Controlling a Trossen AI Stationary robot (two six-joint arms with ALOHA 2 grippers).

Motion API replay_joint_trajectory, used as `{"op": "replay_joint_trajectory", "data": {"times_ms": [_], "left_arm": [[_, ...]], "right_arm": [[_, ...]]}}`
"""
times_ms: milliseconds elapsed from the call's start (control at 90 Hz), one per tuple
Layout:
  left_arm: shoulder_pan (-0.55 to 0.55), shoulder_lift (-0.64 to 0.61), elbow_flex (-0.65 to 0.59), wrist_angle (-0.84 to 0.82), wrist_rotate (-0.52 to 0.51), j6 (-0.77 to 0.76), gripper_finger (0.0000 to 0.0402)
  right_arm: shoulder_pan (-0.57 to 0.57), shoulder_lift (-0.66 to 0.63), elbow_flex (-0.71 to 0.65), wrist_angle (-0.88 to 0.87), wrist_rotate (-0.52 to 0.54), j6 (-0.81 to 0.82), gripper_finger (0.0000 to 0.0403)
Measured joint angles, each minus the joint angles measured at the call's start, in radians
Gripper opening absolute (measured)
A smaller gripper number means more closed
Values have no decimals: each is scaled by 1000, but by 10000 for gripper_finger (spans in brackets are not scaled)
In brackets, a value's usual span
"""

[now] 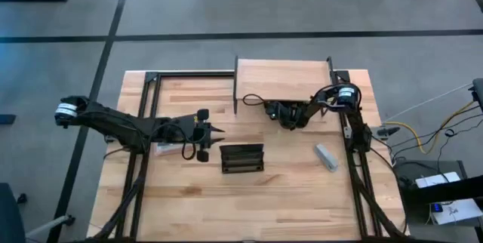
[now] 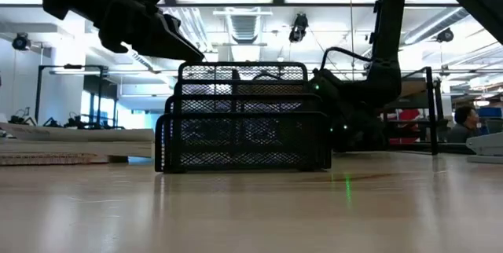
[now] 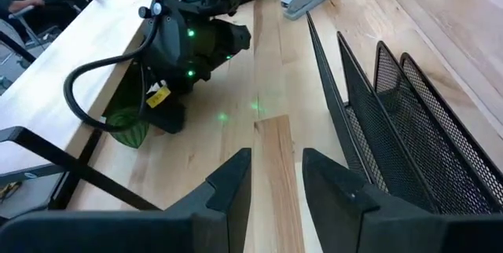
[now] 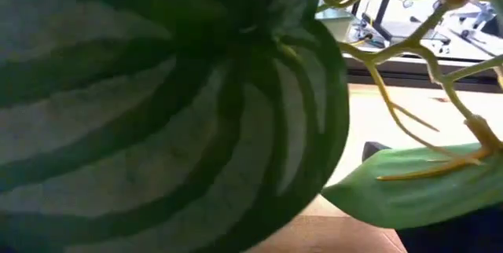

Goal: Stock shelves
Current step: Move the white vase plant to the middle right of the table

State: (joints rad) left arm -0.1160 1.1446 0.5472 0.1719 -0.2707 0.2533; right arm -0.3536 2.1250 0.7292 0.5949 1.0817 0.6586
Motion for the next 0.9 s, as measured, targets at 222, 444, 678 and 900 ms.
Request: {"op": "replay_joint_trajectory", "data": {"times_ms": [222, 444, 678, 900], "left_arm": [[0, 0, 0, 0, 0, 0, 98], [0, 0, 0, -1, 0, 0, 98], [0, 0, 0, -3, 0, 0, 98], [0, 0, 0, -3, 0, 0, 98]], "right_arm": [[0, 0, 0, 2, -5, -13, 400], [0, -3, 0, 10, -10, -58, 397], [-4, -10, 0, 8, -6, -87, 368], [-4, -10, 0, 8, 0, -90, 344]]}}
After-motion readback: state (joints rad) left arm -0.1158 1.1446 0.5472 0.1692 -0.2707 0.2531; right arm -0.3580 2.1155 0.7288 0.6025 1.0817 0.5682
